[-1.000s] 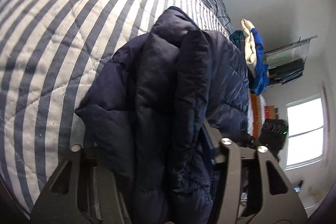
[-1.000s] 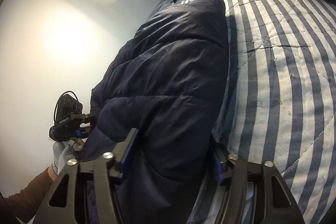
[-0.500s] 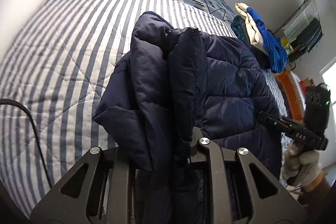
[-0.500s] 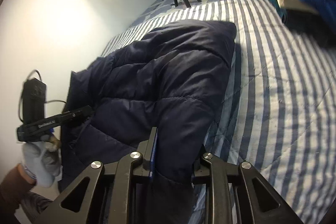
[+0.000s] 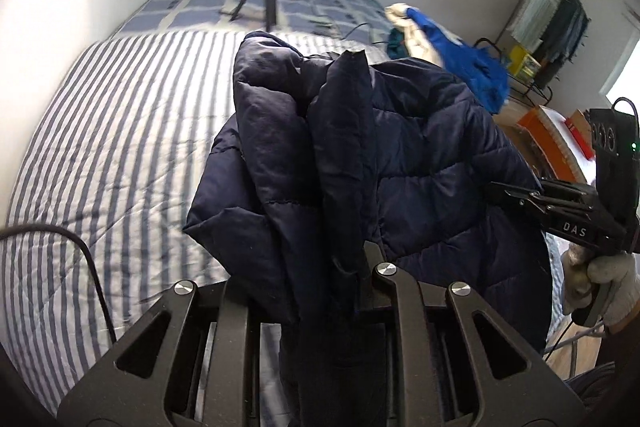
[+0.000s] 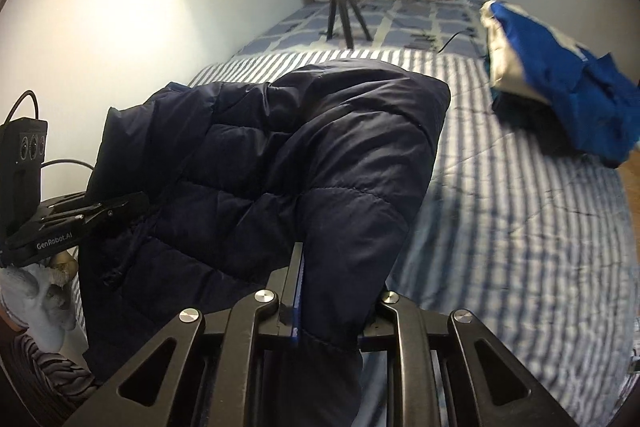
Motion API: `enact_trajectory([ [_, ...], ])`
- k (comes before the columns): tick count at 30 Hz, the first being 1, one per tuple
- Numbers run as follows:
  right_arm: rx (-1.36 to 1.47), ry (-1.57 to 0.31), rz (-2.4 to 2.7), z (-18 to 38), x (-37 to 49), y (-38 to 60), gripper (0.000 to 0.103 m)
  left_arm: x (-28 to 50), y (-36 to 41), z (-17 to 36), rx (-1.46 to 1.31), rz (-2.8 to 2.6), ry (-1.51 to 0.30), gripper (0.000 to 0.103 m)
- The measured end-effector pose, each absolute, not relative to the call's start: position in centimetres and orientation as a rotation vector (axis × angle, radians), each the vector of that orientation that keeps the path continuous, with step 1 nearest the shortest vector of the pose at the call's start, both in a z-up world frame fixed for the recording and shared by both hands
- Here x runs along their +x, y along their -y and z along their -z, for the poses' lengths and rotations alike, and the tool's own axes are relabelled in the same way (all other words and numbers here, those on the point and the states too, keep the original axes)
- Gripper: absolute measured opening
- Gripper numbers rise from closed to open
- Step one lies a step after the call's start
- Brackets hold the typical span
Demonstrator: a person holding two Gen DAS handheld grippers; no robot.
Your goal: Fold large clothes
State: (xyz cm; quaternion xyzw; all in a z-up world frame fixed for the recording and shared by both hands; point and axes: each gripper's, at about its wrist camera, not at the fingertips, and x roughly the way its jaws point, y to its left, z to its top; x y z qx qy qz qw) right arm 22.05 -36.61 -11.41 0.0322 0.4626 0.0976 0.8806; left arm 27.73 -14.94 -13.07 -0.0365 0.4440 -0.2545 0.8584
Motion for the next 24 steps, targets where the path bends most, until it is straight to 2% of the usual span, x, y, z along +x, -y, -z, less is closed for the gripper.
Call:
enact_trajectory([
  [11,0.051,-0.9,-0.116,7.9,19.1,42.3,0.016,26.1,22.0,10.1,-0.016,0.647,-0.852,0.017],
  [24,0.042,-0.841,-0.028,4.7,18.5,50.2,0.016,30.5,31.3,8.2,-0.028,0.791,-0.817,0.017],
])
